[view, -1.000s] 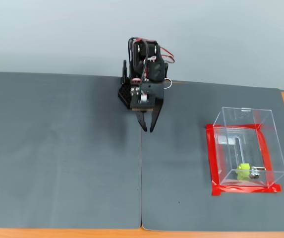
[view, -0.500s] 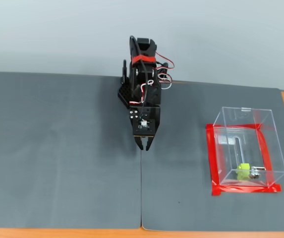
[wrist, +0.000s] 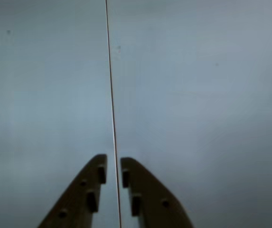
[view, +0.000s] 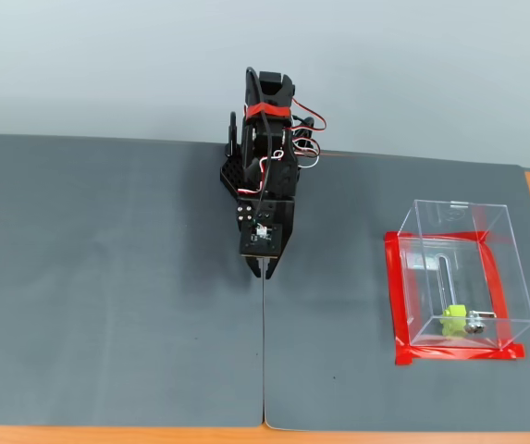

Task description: Pick the green lego block and place it into the transparent box

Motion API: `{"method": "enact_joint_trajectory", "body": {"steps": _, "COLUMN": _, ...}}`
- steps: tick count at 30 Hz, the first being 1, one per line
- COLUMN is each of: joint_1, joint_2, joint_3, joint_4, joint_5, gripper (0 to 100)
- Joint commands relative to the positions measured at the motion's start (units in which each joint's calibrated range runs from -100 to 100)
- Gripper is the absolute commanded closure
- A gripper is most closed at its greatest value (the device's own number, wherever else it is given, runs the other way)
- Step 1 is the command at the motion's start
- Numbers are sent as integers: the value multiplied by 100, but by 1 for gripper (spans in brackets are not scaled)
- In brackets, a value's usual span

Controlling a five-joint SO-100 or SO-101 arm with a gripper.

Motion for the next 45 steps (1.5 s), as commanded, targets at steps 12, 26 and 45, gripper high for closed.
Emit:
{"method": "enact_joint_trajectory", "body": {"steps": 12, "joint_1": 12, "joint_2": -68, "joint_3": -607, "joint_4": 1819, "joint_5": 33, "gripper": 98}}
{"method": "enact_joint_trajectory", "body": {"steps": 26, "joint_1": 27, "joint_2": -51, "joint_3": -607, "joint_4": 1819, "joint_5": 28, "gripper": 98}}
{"method": "enact_joint_trajectory", "body": {"steps": 45, "joint_1": 27, "joint_2": -51, "joint_3": -607, "joint_4": 1819, "joint_5": 28, "gripper": 98}}
